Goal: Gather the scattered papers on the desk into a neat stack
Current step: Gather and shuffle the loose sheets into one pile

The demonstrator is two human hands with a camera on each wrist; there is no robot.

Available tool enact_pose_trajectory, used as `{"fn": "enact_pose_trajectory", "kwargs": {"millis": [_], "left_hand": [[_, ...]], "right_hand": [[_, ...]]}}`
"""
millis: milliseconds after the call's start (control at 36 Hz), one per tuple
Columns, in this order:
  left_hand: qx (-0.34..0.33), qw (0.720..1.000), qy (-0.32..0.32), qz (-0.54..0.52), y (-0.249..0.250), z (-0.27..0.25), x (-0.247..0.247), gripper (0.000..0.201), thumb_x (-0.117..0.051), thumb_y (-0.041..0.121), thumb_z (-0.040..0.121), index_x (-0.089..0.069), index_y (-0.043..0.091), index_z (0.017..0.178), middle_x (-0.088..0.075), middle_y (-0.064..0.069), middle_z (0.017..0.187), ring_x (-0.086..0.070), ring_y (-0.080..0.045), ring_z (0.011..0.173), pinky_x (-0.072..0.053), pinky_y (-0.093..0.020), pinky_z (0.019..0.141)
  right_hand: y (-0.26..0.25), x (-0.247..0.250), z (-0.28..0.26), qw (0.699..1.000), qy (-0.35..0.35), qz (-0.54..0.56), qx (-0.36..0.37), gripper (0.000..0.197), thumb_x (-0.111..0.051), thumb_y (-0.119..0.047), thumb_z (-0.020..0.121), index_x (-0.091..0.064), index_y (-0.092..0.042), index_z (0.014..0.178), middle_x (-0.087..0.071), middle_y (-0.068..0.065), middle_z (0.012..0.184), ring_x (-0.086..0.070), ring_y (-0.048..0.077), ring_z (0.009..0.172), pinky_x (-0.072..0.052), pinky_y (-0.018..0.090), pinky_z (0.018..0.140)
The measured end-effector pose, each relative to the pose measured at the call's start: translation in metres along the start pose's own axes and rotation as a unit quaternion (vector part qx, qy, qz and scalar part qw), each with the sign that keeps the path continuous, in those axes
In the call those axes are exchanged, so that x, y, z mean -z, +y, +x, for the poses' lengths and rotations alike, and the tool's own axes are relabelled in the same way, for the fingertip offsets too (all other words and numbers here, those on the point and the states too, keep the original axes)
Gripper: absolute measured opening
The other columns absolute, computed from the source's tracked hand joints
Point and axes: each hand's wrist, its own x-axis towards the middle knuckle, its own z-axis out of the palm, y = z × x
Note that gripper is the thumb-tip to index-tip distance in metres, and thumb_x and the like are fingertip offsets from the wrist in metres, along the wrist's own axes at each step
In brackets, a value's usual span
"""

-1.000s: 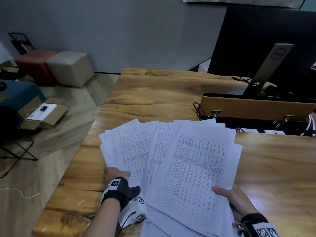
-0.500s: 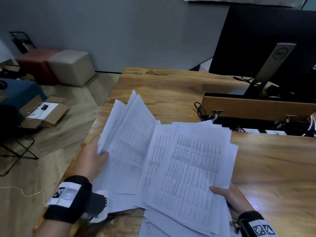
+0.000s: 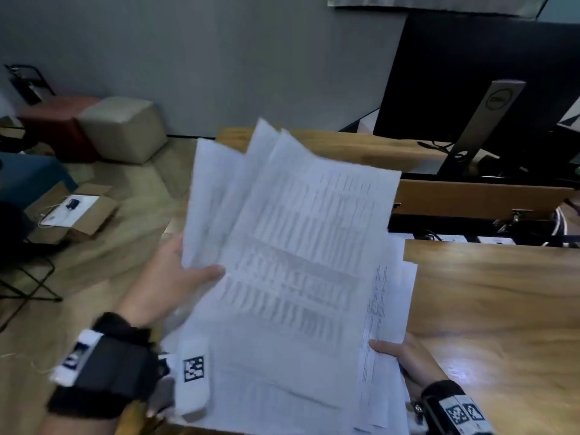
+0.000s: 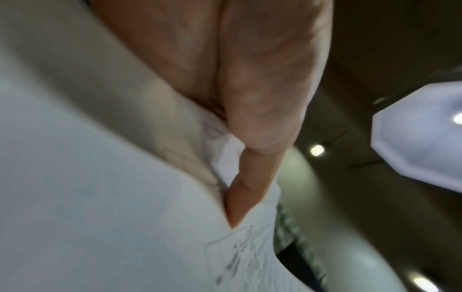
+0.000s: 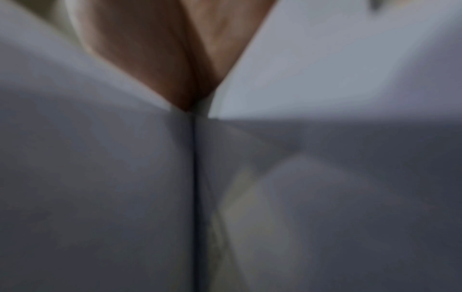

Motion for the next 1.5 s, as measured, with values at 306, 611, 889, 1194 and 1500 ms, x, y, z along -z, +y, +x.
{"fn": "enact_pose_trajectory", "kwargs": {"millis": [306, 611, 889, 1194, 1500], "left_hand": [[0.226, 0.968, -0.096, 0.053, -0.147, -0.007, -0.112, 0.089, -0.063, 0.003, 0.078, -0.017, 0.034, 0.147, -0.061, 0.001, 0.123, -0.062, -0.020, 0.103, -0.052, -0.030, 0.088], [0.197, 0.958, -0.188, 0.088, -0.155, -0.008, -0.133, 0.084, -0.056, 0.016, 0.083, -0.010, 0.051, 0.144, -0.061, 0.013, 0.123, -0.063, -0.008, 0.101, -0.053, -0.019, 0.076], [0.315, 0.896, 0.080, 0.303, -0.156, 0.034, -0.129, 0.082, -0.067, 0.060, 0.073, -0.040, 0.011, 0.133, -0.035, -0.016, 0.136, -0.038, -0.035, 0.127, -0.044, -0.043, 0.094], [0.405, 0.865, 0.108, 0.276, -0.157, 0.068, -0.140, 0.107, -0.091, 0.041, 0.055, -0.031, 0.004, 0.136, -0.043, -0.019, 0.134, -0.046, -0.038, 0.123, -0.044, -0.047, 0.102], [0.390, 0.878, 0.143, 0.239, -0.168, 0.063, -0.105, 0.036, -0.060, 0.009, 0.082, -0.062, 0.007, 0.118, -0.048, -0.019, 0.130, -0.048, -0.040, 0.117, -0.048, -0.045, 0.095]], "right_hand": [[0.009, -0.004, -0.001, 0.999, -0.009, -0.031, -0.031, 0.067, -0.077, 0.007, 0.067, -0.058, 0.003, 0.131, -0.071, 0.026, 0.121, -0.068, 0.045, 0.110, -0.046, 0.066, 0.101], [0.000, -0.015, -0.001, 0.996, -0.012, -0.040, -0.084, 0.040, -0.068, -0.003, 0.090, -0.060, -0.001, 0.128, -0.073, 0.026, 0.116, -0.070, 0.043, 0.107, -0.050, 0.060, 0.099], [-0.017, 0.015, -0.020, 0.990, 0.048, -0.129, 0.014, 0.032, -0.059, 0.018, 0.084, -0.065, 0.000, 0.110, -0.080, 0.018, 0.098, -0.077, 0.036, 0.088, -0.061, 0.047, 0.077], [-0.014, 0.038, -0.021, 0.993, 0.083, -0.066, 0.047, 0.061, -0.077, 0.002, 0.061, -0.062, 0.001, 0.120, -0.076, 0.022, 0.110, -0.073, 0.042, 0.100, -0.054, 0.055, 0.092], [-0.013, 0.028, -0.013, 0.996, 0.064, -0.062, 0.027, 0.034, -0.057, 0.019, 0.084, -0.064, 0.000, 0.112, -0.077, 0.023, 0.105, -0.072, 0.041, 0.099, -0.058, 0.051, 0.087]]}}
